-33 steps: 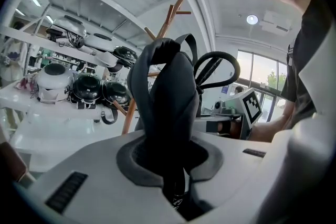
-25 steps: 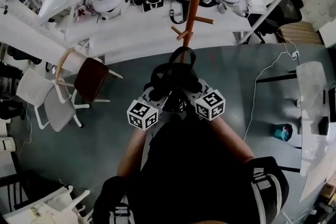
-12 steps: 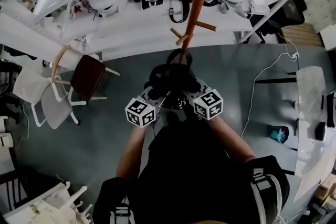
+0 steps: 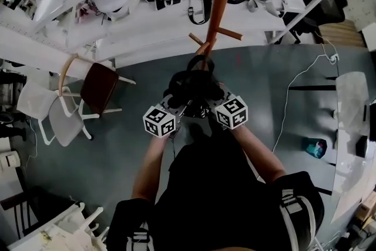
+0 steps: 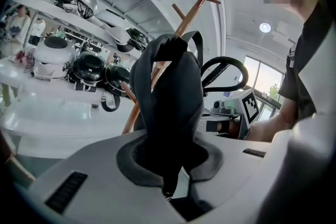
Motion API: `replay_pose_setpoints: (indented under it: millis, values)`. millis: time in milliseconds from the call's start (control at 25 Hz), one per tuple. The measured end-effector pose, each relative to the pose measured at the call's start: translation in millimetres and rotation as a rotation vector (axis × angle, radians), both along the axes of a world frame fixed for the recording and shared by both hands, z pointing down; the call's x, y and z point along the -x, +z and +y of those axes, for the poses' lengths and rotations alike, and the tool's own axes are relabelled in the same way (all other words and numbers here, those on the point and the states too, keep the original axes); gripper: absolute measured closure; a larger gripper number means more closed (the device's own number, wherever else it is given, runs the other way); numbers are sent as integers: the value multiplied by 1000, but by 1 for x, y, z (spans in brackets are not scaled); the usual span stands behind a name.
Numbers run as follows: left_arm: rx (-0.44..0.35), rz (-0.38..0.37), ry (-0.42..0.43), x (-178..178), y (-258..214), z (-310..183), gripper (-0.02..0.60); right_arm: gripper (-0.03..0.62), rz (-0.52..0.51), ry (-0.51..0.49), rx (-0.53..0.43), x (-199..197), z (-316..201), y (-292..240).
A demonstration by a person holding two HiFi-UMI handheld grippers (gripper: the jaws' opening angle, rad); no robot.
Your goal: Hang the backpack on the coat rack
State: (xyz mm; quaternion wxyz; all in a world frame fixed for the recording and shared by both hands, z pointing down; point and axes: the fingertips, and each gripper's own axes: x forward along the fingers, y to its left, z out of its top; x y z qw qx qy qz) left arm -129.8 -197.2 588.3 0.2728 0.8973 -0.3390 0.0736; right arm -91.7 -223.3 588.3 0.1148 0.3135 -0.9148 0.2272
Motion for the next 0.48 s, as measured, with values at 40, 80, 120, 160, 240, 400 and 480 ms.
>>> replay_pose_setpoints:
  millis: [40,80,120,160,240,400,480]
  values:
    - [7,3,-1,-1,2,-4,503,493,-2,4,3,-1,-4,2]
    - [12,5,-1,-2,3,-8,502,493,-5,9,6,-2,-8,3]
    - [15,6,-2,-2,4,-11,502,493,-8,13,8,-2,-11,5]
    - [17,5,-4,-2,5,-15,502,493,-9,15,10,-2,-15,6]
    - [23,3,-11,-1,9,-23,502,493,-5,16,11,-1,-23,10]
    - [57,26,-37,3,23,-36,502,493,4,27,21,2,-34,23]
    - [72,32,-46,5,30,-42,502,493,10,33,31,3,-40,30]
